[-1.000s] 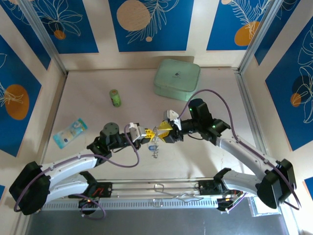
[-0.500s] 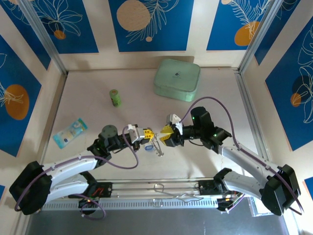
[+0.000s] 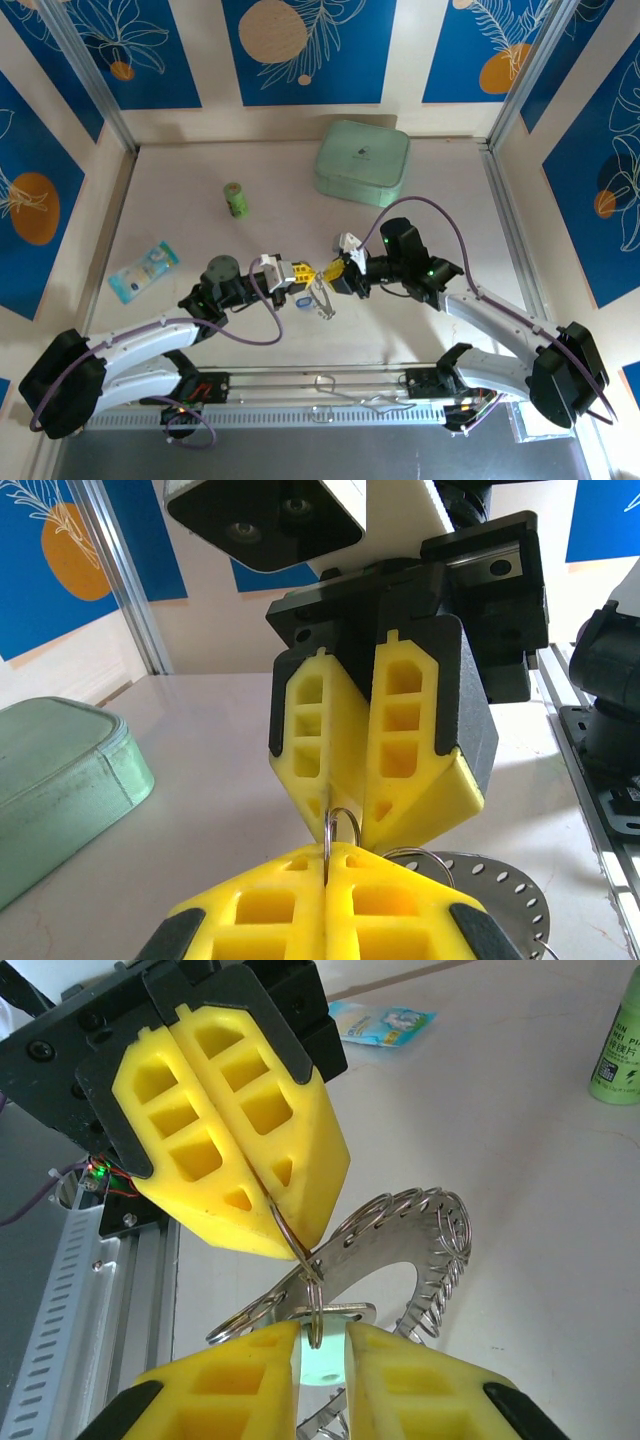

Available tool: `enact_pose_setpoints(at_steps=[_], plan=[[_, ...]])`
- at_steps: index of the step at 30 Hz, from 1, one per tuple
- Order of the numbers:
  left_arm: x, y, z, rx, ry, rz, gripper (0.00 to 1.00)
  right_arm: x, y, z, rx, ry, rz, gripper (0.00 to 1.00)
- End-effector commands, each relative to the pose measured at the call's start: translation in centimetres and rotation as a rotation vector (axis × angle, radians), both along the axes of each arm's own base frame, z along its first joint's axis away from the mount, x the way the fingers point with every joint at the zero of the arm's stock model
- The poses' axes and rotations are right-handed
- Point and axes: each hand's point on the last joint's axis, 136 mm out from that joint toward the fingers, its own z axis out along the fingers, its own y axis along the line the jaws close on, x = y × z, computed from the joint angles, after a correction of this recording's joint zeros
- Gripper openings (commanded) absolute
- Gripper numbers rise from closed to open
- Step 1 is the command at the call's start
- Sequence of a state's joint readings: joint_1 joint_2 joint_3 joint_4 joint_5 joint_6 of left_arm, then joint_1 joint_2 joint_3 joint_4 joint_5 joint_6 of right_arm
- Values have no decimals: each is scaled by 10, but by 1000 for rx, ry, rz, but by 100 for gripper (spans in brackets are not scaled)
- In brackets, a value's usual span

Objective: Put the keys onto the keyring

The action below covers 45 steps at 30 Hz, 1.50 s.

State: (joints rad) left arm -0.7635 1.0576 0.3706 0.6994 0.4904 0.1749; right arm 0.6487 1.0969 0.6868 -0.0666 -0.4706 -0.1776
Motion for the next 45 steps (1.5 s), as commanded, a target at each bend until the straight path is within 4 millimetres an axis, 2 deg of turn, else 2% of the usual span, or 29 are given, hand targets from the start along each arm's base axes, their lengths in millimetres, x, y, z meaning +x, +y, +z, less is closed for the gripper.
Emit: enact_pose_setpoints(at_steps=[1, 12, 17, 21, 27, 28, 32, 34, 39, 45], plan=[[-7, -1, 9, -31, -39, -32, 0, 0, 3, 18, 36, -24, 13, 20], [-7, -2, 7, -21, -30, -39, 0, -2, 2, 22, 56, 11, 31, 10], [-9, -3, 11, -34, -31, -53, 0, -2, 2, 18, 59, 35, 38, 0], [-14, -5, 21, -73, -40, -86, 0, -2, 2, 5, 49, 88, 57, 0], [-15, -6, 25, -86, -55, -97, 0, -7, 5, 2, 47, 136, 97, 0], [-14, -6, 24, -80, -56, -90, 0, -7, 4, 1, 44, 132, 91, 2], [-12, -5, 20, -66, -56, -77, 0, -3, -1, 9, 67, 52, 53, 31], [-13, -5, 19, -65, -49, -80, 0, -6, -2, 14, 96, -6, 66, 36], [-13, -8, 18, -80, -29, -93, 0, -15, 3, 23, 149, -98, 116, 38], [-15, -10, 19, -91, -14, -112, 0, -10, 8, 19, 131, -102, 103, 26]])
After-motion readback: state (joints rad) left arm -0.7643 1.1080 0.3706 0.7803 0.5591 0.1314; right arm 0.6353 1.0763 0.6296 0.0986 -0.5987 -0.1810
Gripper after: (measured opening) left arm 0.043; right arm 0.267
